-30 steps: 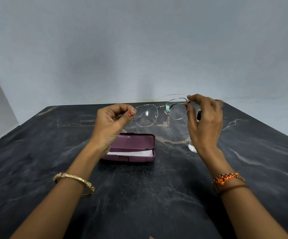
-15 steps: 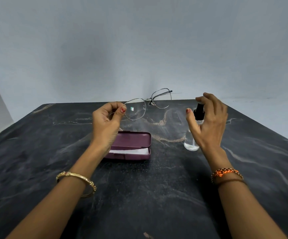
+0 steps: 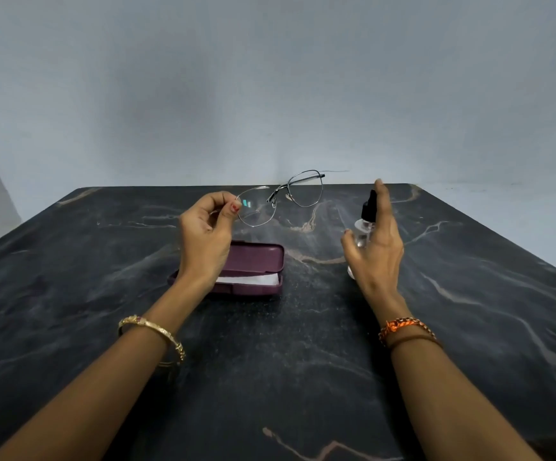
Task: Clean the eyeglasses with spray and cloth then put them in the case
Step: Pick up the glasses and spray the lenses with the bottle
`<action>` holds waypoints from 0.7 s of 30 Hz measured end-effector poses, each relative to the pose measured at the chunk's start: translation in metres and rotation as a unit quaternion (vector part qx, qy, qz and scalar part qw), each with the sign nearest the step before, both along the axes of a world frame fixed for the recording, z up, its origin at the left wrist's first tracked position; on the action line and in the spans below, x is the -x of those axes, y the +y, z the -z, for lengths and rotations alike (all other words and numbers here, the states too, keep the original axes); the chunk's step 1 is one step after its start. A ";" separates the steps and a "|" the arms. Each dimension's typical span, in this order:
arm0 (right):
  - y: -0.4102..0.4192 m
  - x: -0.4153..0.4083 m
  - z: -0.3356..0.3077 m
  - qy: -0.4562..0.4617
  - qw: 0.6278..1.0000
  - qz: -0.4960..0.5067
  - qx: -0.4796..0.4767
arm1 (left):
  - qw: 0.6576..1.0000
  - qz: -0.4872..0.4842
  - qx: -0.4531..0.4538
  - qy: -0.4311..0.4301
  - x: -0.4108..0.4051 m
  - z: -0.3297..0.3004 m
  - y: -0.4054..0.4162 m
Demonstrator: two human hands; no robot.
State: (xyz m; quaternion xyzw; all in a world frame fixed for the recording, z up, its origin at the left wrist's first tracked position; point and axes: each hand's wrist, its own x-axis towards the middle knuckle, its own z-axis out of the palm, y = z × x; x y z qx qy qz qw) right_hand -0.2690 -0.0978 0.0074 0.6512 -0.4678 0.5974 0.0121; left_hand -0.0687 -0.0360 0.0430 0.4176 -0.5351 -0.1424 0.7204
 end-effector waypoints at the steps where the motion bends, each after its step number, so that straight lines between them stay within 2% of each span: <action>1: 0.001 -0.002 -0.001 0.008 1.000 0.004 0.008 | 1.000 -0.002 0.001 -0.006 -0.001 0.002 0.000; 4: 0.005 -0.009 -0.006 0.013 1.000 0.014 0.024 | 1.000 -0.006 0.008 -0.008 -0.001 0.006 -0.002; 11: 0.014 -0.015 -0.018 0.089 0.995 0.010 0.050 | 1.000 -0.014 0.018 0.010 0.009 0.000 -0.020; 21: 0.007 -0.007 -0.024 0.047 0.999 0.021 0.000 | 0.999 -0.011 0.004 0.030 0.030 -0.003 -0.042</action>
